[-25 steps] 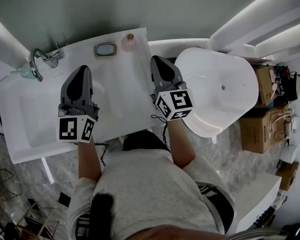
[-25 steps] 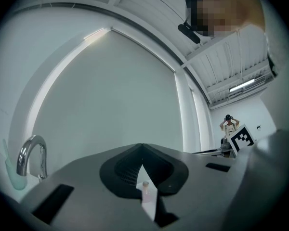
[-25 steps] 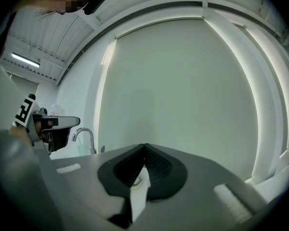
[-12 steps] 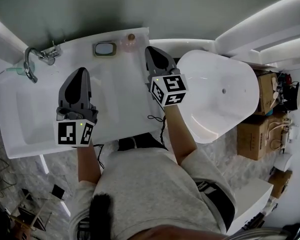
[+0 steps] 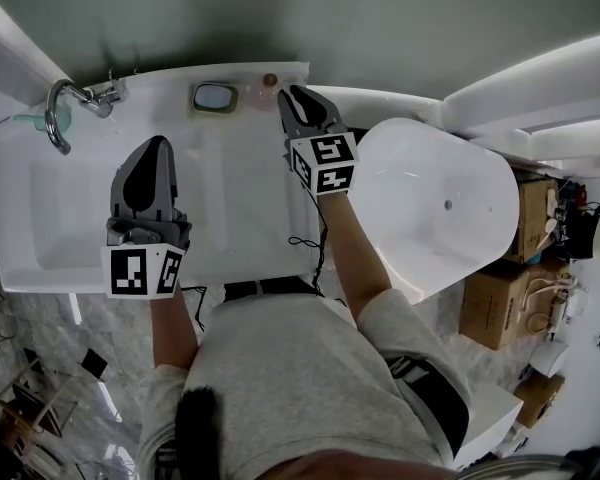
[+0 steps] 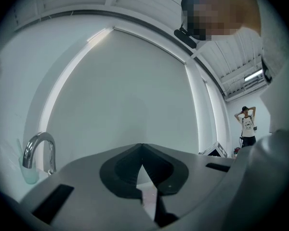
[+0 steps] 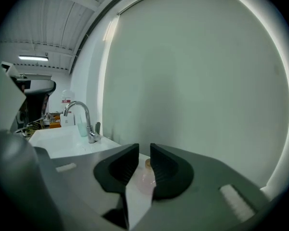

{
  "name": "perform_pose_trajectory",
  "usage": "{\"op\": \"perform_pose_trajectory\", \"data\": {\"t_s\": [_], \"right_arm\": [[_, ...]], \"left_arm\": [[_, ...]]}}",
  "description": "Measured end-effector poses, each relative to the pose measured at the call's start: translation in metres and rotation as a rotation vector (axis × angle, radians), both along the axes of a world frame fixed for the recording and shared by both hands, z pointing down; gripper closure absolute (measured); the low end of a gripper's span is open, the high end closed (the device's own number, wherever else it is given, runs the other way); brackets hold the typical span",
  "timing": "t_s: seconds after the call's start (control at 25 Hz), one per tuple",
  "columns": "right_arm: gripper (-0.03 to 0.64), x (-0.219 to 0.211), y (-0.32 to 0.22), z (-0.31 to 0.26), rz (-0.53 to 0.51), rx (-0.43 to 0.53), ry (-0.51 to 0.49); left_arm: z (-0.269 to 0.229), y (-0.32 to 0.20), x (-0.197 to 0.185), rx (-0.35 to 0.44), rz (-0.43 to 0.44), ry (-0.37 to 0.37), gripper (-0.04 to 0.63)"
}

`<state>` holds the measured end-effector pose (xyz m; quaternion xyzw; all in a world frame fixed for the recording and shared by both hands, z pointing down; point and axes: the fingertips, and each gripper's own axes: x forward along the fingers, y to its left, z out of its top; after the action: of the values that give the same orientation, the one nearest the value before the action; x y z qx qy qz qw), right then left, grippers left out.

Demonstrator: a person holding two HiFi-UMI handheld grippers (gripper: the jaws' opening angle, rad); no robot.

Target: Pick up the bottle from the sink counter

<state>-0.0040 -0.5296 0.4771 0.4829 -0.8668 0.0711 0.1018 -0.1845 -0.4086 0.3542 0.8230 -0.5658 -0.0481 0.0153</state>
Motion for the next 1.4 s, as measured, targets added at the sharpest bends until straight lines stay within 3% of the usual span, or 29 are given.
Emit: {"op": "perform_pose_trajectory", "data": {"t_s": [0.72, 1.12, 1.4], "right_arm": [[0.398, -0.021, -0.052, 0.072, -0.115, -0.106, 0.105], [0.39, -0.033, -0.064, 0.109, -0.122, -0.146, 0.13], [0.393, -0.036, -0.074, 0.112, -0.099, -0.112, 0.112]], "left_arm": [[0.021, -0.004, -0.009, -0.066, -0.119, -0.035, 0.588], [0.031, -0.002, -0.02, -0.094, -0.178, -0.05, 0.588], [0.038, -0.003, -0.026, -0.117, -0.202, -0.062, 0.588]]}}
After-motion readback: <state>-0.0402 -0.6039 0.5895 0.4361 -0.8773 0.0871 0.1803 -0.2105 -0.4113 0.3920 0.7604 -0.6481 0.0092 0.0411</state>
